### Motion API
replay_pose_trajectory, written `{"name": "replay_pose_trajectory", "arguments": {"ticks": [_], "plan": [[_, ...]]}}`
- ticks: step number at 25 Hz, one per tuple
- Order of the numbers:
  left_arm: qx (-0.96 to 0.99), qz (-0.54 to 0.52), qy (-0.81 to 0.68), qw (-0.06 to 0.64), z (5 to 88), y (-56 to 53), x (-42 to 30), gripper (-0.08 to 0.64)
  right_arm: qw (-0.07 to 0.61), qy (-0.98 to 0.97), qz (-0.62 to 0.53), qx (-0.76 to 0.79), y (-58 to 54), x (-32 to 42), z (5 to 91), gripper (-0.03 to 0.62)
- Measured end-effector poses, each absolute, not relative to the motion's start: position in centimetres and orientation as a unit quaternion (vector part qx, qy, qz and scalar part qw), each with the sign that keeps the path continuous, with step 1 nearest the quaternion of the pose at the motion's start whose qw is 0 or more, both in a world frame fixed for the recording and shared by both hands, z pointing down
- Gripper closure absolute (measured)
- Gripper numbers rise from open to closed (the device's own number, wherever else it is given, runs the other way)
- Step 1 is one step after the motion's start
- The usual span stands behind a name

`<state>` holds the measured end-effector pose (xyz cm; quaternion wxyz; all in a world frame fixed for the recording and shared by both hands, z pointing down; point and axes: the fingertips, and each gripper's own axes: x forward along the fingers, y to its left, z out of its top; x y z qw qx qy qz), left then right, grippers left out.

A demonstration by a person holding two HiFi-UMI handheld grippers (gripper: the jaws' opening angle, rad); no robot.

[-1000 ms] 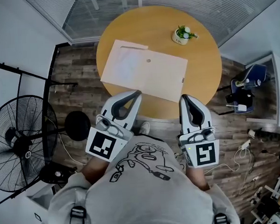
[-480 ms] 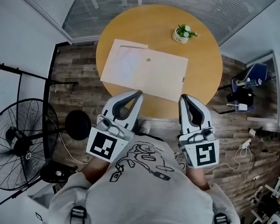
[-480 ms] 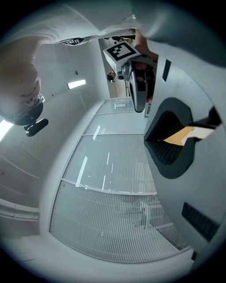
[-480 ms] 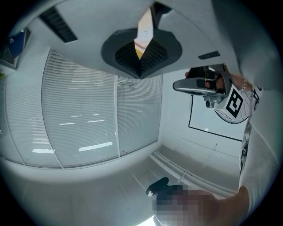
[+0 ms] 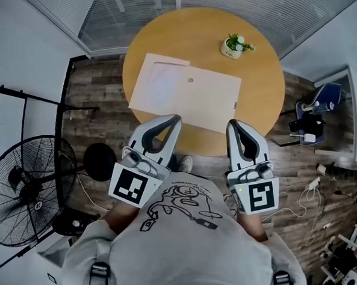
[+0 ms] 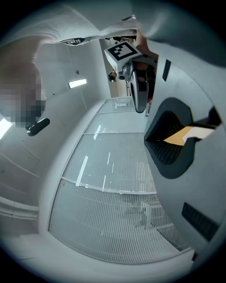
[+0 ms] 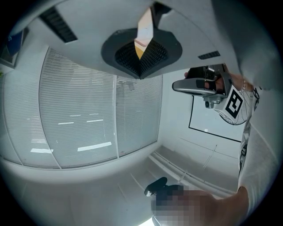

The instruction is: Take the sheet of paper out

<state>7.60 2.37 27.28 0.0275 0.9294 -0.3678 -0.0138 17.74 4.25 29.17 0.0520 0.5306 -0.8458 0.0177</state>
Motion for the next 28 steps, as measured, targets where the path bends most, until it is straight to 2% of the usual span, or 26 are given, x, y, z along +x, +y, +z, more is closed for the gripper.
{"name": "replay_pose_trajectory", "arguments": {"ticks": [28], "plan": [[0.936,-0.021,-0.351,0.025,27.0,-11.4,2.0,0.54,0.061,-0.84,0.008,0.539,-8.8,11.5,28.1,0.586]]}}
